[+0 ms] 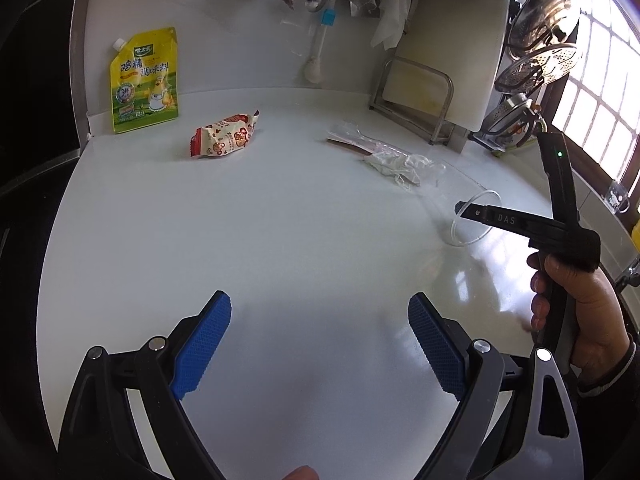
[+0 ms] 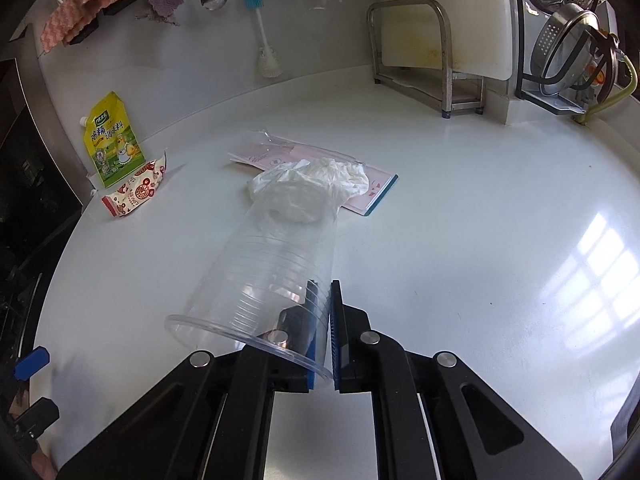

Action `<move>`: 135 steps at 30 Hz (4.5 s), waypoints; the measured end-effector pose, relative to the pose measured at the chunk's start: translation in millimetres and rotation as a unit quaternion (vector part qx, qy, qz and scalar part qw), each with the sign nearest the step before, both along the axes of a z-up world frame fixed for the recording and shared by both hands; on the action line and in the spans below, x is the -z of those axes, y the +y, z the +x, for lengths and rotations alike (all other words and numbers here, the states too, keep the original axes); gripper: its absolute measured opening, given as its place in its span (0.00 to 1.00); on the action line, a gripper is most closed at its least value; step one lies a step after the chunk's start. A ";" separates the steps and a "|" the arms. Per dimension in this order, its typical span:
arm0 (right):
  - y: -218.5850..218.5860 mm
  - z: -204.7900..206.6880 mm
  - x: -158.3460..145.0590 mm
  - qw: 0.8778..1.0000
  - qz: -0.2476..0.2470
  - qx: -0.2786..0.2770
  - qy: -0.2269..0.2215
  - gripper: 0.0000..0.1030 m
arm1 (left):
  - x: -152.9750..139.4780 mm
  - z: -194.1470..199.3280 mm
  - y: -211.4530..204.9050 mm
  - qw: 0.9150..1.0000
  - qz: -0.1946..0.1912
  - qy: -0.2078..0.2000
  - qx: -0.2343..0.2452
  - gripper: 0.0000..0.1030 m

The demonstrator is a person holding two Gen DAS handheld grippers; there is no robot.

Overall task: Collect trash
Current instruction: 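Grasp the clear plastic cup rim with the right gripper, then grasp the red-and-white snack wrapper with the left gripper while the right gripper holds the cup, then carry the wrapper and cup over the grey bin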

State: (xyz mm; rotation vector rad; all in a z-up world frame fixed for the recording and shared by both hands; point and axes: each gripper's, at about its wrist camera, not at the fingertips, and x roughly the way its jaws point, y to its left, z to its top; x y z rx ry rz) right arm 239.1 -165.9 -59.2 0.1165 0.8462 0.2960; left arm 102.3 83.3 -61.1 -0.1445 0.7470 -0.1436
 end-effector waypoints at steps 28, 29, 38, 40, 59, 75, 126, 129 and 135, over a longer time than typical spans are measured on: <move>-14.1 -56.1 -42.5 0.996 0.046 -0.036 -0.073 0.05 | 5.3 234.9 49.6 0.981 0.180 0.032 -0.064 0.85; -14.7 -55.8 -42.7 0.996 0.046 -0.035 -0.073 0.05 | 9.2 239.2 52.4 0.981 0.177 0.040 -0.065 0.82; -8.4 -52.7 -36.5 0.996 0.045 -0.038 -0.070 0.05 | 19.3 248.2 62.4 0.986 0.144 0.063 -0.050 0.29; -7.2 -52.4 -36.4 0.996 0.043 -0.038 -0.070 0.05 | 18.5 243.1 61.9 0.986 0.146 0.058 -0.047 0.26; -3.3 -75.5 -36.3 0.997 0.029 -0.033 -0.061 0.05 | -34.7 97.7 -0.2 0.991 0.132 -0.032 -0.010 0.25; -18.2 -152.9 -33.5 0.998 0.028 -0.029 -0.049 0.05 | -33.9 -21.0 -32.7 0.993 0.112 -0.030 0.006 0.25; -109.9 -324.4 28.8 0.999 0.012 0.045 0.002 0.06 | -10.4 -153.7 -165.9 0.990 0.055 -0.019 0.129 0.28; -111.3 -321.7 32.2 0.999 0.013 0.046 0.007 0.06 | -6.4 -152.0 -168.3 0.990 0.054 -0.015 0.131 0.28; -112.6 -319.0 40.0 0.999 0.016 0.045 0.016 0.06 | -0.1 -149.1 -173.0 0.989 0.055 -0.008 0.134 0.28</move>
